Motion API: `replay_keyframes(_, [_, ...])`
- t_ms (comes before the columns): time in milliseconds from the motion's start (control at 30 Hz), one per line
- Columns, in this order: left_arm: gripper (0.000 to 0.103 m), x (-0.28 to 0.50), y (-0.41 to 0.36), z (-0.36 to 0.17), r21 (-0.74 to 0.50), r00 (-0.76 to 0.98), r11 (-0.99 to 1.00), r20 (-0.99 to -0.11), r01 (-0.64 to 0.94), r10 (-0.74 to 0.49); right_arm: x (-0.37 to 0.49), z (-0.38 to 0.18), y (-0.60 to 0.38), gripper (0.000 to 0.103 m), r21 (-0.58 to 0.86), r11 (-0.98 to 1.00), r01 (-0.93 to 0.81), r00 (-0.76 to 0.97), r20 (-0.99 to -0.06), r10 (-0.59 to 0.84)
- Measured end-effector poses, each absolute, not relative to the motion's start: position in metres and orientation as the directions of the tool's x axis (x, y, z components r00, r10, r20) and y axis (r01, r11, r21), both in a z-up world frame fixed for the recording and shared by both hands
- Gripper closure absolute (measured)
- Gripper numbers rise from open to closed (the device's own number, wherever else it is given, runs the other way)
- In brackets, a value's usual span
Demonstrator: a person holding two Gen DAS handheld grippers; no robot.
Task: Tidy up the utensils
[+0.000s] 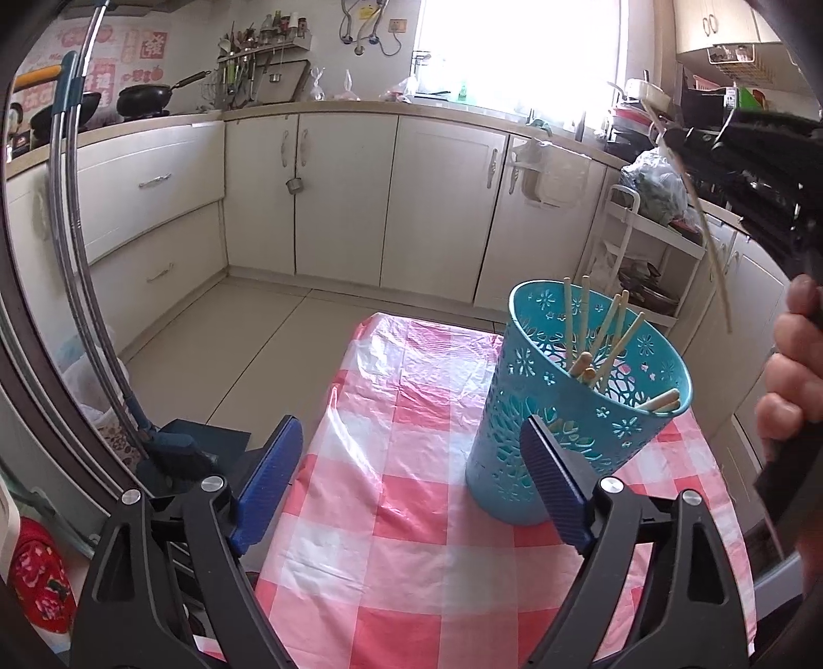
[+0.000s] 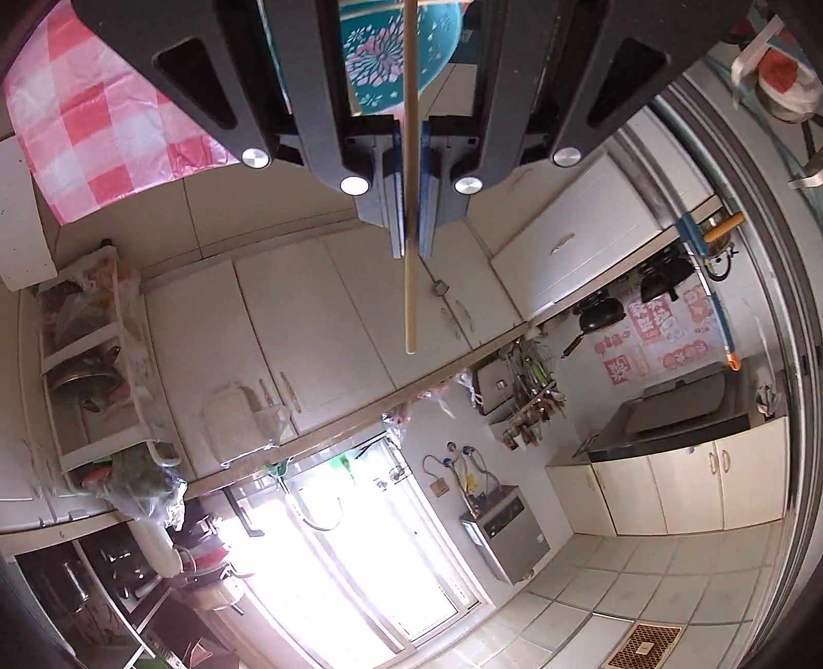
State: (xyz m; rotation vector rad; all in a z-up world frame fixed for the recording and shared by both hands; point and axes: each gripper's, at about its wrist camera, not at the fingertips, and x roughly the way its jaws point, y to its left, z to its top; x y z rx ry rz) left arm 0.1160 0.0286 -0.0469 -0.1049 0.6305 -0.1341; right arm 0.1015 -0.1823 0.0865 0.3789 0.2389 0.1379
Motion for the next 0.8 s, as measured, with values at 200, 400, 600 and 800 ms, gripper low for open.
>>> replay_keyframes(200, [0.018,0.124,0.041,-0.05,-0.204,0.782,0.977,-0.6,0.058,-0.171,0.113,0.056,-0.177,0.097,0.307,0.951,-0.034,0.962,-0.25,0.115])
replay_keyframes(400, [0.017,0.127,0.041,-0.052,-0.199,0.778,0.979,-0.607,0.047,-0.161,0.101,0.03,-0.166,0.097,0.229,0.972,-0.06,0.936,-0.326,0.134])
replay_keyframes(600, [0.014,0.127,0.042,-0.055,-0.176,0.776,0.984,-0.617,0.025,-0.129,0.067,0.026,-0.16,0.09,0.167,0.98,-0.112,0.912,-0.373,0.168])
replay_keyframes(800, [0.012,0.122,0.039,-0.055,-0.098,0.775,0.995,-0.627,0.025,-0.082,0.01,0.027,-0.183,0.038,0.229,0.972,-0.06,0.872,-0.462,0.162])
